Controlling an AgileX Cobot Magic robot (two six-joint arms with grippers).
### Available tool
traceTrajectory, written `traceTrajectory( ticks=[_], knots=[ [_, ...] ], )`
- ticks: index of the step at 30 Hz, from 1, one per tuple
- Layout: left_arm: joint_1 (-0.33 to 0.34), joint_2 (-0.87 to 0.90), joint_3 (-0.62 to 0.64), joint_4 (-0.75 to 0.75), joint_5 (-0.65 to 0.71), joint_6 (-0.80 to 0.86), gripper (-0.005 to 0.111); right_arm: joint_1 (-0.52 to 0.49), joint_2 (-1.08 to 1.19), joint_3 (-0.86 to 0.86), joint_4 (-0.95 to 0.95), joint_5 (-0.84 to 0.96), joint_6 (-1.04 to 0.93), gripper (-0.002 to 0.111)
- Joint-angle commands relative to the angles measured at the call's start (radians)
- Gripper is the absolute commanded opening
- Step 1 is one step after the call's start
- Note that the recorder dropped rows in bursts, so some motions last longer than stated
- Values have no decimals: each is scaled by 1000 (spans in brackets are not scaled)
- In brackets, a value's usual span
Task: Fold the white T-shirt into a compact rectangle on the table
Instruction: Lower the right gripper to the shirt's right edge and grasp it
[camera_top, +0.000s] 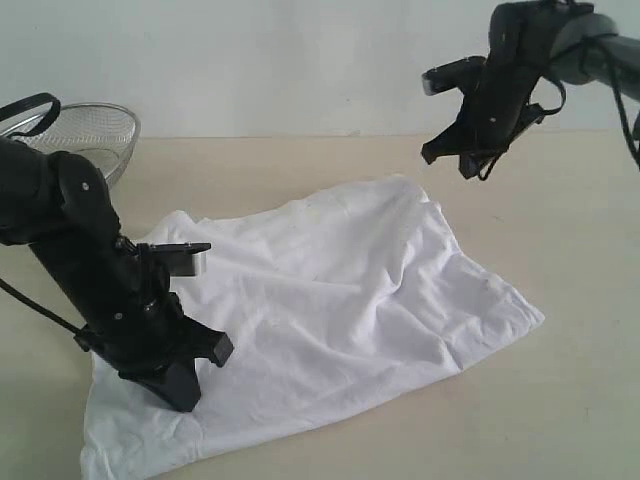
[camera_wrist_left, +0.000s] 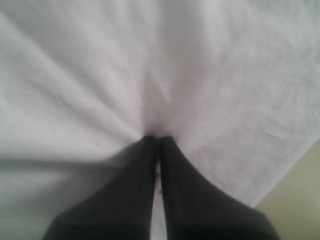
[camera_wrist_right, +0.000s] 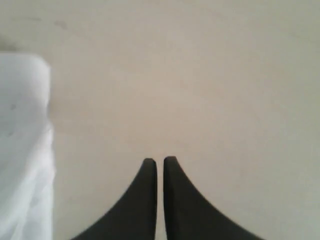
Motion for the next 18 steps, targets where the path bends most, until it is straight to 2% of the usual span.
traceTrajectory(
  ticks=[1,7,14,18],
  knots=[
    [-2,21,19,40,-58,-15,5,33,-108,38,96,134,-51,0],
    [-2,21,19,44,-77,-11,5,79,-276,294,115,131,-56,0],
    [-2,21,19,54,-86,-11,5,132,-437,714,162,-83,-39,0],
    [-2,21,19,56,-89,-11,5,154,-442,854,181,-176,-34,0]
  ],
)
